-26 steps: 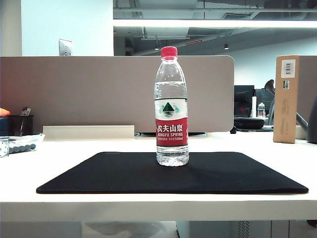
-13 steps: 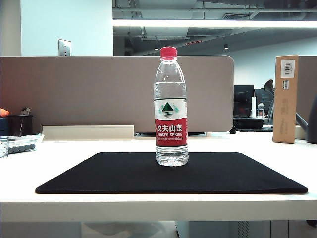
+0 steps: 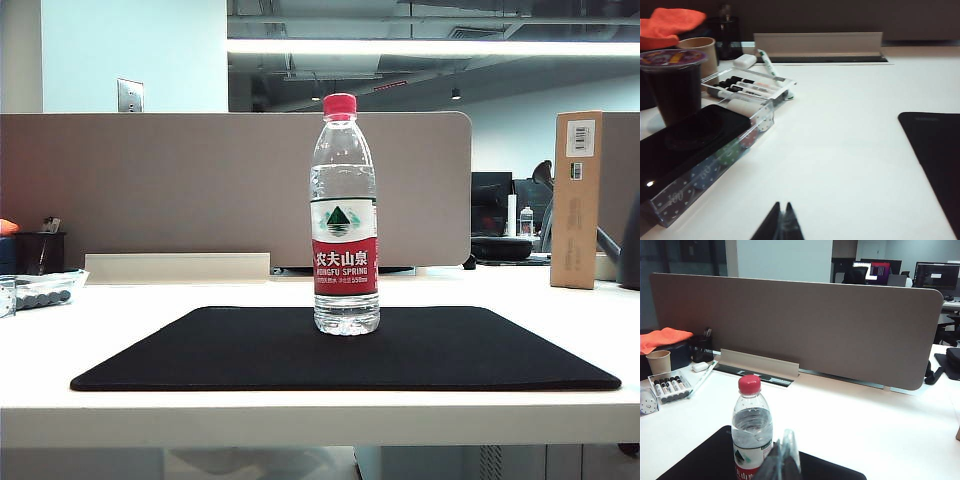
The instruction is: Stand the plastic bottle up on the black mouse pad.
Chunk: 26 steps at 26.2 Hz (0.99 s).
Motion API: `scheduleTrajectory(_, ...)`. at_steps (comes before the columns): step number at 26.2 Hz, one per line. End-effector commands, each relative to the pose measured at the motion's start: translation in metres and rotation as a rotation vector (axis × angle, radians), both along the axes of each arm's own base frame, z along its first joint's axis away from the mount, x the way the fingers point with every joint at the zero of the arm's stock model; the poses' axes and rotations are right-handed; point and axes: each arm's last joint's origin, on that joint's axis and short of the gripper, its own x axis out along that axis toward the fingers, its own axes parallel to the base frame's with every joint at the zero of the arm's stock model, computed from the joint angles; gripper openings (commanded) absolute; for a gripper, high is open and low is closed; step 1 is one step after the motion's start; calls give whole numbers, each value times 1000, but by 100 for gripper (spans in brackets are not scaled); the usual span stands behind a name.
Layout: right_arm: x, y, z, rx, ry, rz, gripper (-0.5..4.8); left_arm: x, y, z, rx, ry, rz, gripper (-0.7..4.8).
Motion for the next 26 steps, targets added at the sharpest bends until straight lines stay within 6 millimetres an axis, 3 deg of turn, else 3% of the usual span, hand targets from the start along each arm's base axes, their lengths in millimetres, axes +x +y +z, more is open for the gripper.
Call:
scheduleTrajectory(1, -2, -2, -5, 13, -14, -10, -6, 0, -1, 2, -3, -9, -14, -4)
scheduleTrajectory(12, -5, -6, -33, -132, 141, -60, -5, 0, -1, 2, -3, -9, -16, -4)
scheduleTrajectory(26, -5, -7, -43, -205, 213, -62, -5, 0, -1, 2, -3, -9, -16, -4)
